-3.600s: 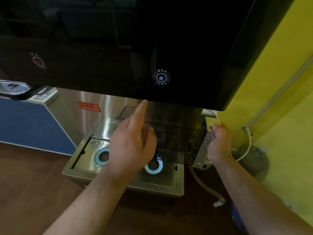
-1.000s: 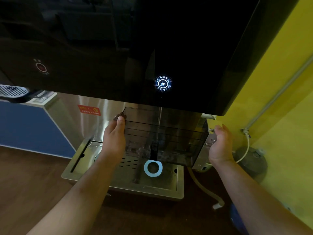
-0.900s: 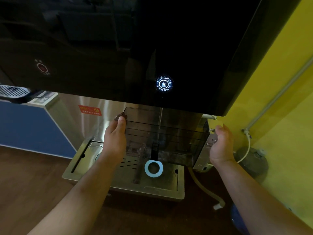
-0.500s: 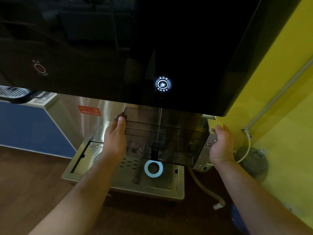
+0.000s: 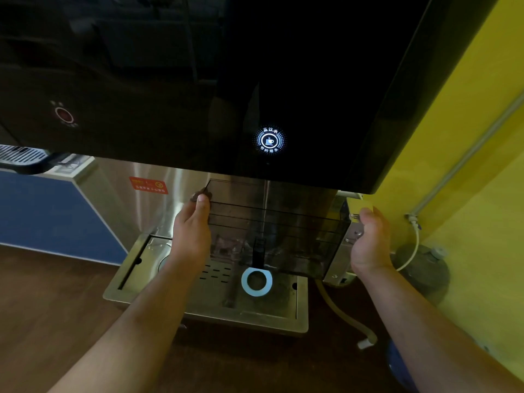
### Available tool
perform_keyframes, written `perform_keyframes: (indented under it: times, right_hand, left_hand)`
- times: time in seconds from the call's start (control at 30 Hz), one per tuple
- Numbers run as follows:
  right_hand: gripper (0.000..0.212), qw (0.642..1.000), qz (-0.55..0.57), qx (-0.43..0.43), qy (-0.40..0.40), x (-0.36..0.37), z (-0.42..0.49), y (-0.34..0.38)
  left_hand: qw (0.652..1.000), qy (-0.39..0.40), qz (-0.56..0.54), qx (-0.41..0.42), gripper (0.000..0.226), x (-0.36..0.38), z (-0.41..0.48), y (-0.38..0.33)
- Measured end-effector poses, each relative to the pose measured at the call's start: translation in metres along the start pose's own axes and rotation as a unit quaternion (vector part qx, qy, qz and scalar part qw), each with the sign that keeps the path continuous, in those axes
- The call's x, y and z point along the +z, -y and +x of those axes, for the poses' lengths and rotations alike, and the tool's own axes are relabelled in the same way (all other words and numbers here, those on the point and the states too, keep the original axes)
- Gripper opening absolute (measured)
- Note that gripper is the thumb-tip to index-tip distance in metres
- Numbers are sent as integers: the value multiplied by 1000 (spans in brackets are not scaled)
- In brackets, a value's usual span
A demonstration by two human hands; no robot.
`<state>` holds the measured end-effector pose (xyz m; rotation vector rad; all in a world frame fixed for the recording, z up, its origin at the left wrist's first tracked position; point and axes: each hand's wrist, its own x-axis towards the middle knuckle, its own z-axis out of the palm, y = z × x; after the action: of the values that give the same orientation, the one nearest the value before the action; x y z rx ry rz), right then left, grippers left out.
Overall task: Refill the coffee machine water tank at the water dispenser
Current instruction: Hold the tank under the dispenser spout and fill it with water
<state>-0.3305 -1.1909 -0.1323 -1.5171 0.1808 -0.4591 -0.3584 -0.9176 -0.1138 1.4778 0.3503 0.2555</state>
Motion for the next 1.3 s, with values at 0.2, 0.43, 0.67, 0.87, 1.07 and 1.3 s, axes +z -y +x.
perform_keyframes:
  times: [0.2, 0.43, 0.67, 0.87, 1.07, 1.3]
  right_hand:
    - [32, 1000, 18, 2, 18, 2, -2, 3]
    - [33, 1000, 19, 8, 19, 2, -4, 3]
    - [33, 1000, 16, 3, 14, 1, -2, 3]
    - [25, 1000, 24, 10, 16, -1, 2, 1]
    - [29, 1000, 20, 1, 20, -2, 3, 3]
    - [29, 1000, 6, 11, 17, -4, 6, 1]
  left_hand:
    - [1000, -2, 1, 2, 30, -1, -3, -3]
    - [1000, -2, 11, 2, 27, -3, -2, 0]
    - [1000, -5, 2, 0, 29, -2, -2, -2]
    - [1000, 8, -1, 7, 32, 0, 1, 0]
    - [1000, 21, 1, 8, 32, 3, 4, 1]
    - [1000, 26, 0, 9, 32, 5, 8, 4]
